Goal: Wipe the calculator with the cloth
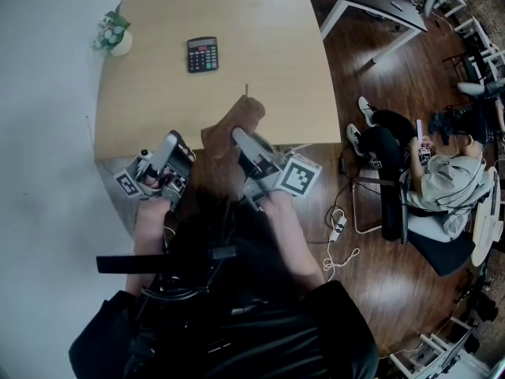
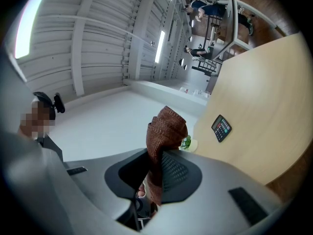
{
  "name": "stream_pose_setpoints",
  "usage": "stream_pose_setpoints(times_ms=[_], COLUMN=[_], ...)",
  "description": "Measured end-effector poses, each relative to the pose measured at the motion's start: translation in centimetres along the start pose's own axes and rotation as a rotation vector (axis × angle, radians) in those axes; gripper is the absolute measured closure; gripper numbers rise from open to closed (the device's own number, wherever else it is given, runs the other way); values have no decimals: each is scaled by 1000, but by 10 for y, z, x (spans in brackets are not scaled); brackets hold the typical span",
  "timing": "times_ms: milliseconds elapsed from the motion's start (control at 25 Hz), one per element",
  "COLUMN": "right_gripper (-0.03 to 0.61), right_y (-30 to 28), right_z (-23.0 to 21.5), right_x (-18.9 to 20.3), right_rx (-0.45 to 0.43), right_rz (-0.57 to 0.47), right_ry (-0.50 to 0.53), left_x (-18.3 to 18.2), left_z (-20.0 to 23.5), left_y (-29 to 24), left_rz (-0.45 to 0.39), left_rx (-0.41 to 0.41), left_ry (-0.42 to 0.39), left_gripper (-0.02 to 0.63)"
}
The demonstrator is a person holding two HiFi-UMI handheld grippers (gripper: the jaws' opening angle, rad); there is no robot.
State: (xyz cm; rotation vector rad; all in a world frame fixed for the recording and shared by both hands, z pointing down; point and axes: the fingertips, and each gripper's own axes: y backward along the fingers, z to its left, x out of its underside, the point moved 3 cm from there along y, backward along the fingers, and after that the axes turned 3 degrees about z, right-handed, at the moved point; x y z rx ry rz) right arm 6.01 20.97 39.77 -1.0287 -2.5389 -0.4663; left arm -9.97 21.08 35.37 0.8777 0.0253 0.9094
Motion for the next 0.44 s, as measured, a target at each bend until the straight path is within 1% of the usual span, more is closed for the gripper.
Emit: stream_pose_setpoints(times_ms=[440], right_gripper=[518], right_y=[-8], right_z=[0], right_x=[2], right_rx=[-1], right_rz=[20], right_ry=[3], left_x=[-5], left_z=[2], left_y=[3], left_rz=[-4], left_rx=[-12], left_ry=[2], left_gripper=[614])
